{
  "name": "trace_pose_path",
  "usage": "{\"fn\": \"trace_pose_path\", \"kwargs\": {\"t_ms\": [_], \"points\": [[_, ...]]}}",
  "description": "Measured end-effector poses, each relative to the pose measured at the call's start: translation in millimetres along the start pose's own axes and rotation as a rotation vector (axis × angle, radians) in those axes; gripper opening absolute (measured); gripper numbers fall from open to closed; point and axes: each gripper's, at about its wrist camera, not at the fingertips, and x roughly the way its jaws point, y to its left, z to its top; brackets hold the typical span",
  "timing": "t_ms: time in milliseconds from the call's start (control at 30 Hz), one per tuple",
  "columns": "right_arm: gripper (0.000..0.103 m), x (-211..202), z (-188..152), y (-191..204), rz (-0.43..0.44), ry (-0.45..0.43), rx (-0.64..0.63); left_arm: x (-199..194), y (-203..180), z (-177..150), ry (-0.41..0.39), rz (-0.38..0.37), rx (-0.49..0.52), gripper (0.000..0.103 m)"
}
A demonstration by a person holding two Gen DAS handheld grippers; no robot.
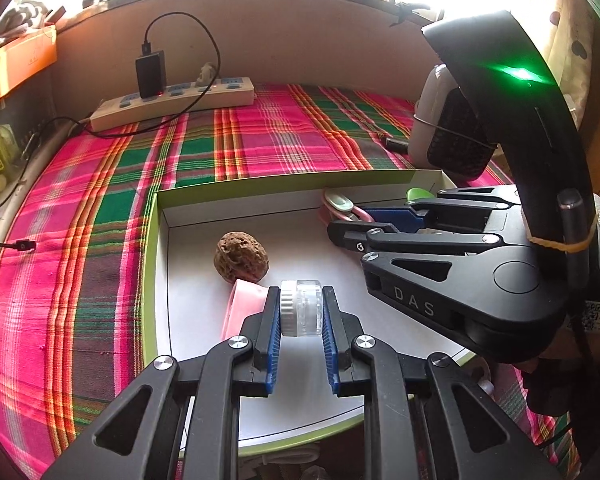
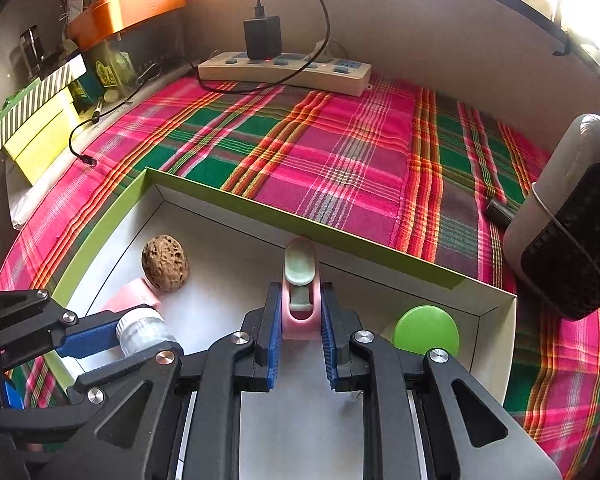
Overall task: Organize objects
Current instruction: 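Carry the white jar in the left tool over the box while the right tool carries the pink holder, then lower and open the left tool releasing the jar while the right tool releases the pink holder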
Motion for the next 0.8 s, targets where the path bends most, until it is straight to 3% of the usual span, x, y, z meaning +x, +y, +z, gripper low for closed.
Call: {"fn": "trace_pose_path", "kwargs": {"t_ms": [200, 433, 800], "points": [[0.020, 0.5, 0.1, 0.9, -0.008, 0.000, 0.001, -0.2, -1.3, -0.5, 0.002, -0.001, 0.006, 0.017], [0.031, 0.0, -0.1, -0.3, -0.020, 0.003, 0.006, -0.7, -0.1, -1.7, 0.000, 0.001, 0.009, 0.018], [0.040, -2.6, 0.2, 0.4, -0.032, -0.005, 0.015, -2.3, 1.5, -2.1, 0.000, 0.003, 0.011, 0.022]]}}
